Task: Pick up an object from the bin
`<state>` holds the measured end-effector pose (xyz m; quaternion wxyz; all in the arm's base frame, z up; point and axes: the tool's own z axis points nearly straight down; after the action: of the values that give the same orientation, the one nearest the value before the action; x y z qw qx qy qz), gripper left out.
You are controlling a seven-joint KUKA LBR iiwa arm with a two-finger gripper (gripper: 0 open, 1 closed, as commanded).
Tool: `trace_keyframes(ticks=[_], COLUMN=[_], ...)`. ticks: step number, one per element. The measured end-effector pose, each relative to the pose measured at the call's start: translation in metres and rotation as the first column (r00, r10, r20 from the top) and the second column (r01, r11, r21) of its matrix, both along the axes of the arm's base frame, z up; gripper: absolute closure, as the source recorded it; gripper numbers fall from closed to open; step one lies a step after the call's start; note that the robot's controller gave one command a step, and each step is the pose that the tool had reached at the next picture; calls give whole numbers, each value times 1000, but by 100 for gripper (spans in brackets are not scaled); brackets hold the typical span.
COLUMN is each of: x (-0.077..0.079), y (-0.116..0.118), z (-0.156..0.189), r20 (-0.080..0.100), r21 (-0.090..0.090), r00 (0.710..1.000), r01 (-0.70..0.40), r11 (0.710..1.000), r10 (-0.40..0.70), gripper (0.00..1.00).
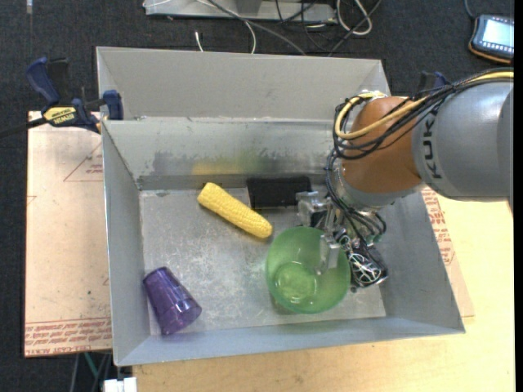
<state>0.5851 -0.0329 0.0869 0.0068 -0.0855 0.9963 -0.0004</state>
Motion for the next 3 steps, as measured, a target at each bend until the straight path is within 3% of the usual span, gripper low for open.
trace_keyframes(ticks=[1, 2, 3], x=[3, 7, 7], y=[9, 9, 9], z=[-13, -14, -14], r20=[7, 1, 1], r21=[3, 5, 5], r00=[999, 1000, 1000], r01=[44, 32, 32], r11=[999, 999, 999], r10=[-44, -32, -32], gripper=[0, 100, 100])
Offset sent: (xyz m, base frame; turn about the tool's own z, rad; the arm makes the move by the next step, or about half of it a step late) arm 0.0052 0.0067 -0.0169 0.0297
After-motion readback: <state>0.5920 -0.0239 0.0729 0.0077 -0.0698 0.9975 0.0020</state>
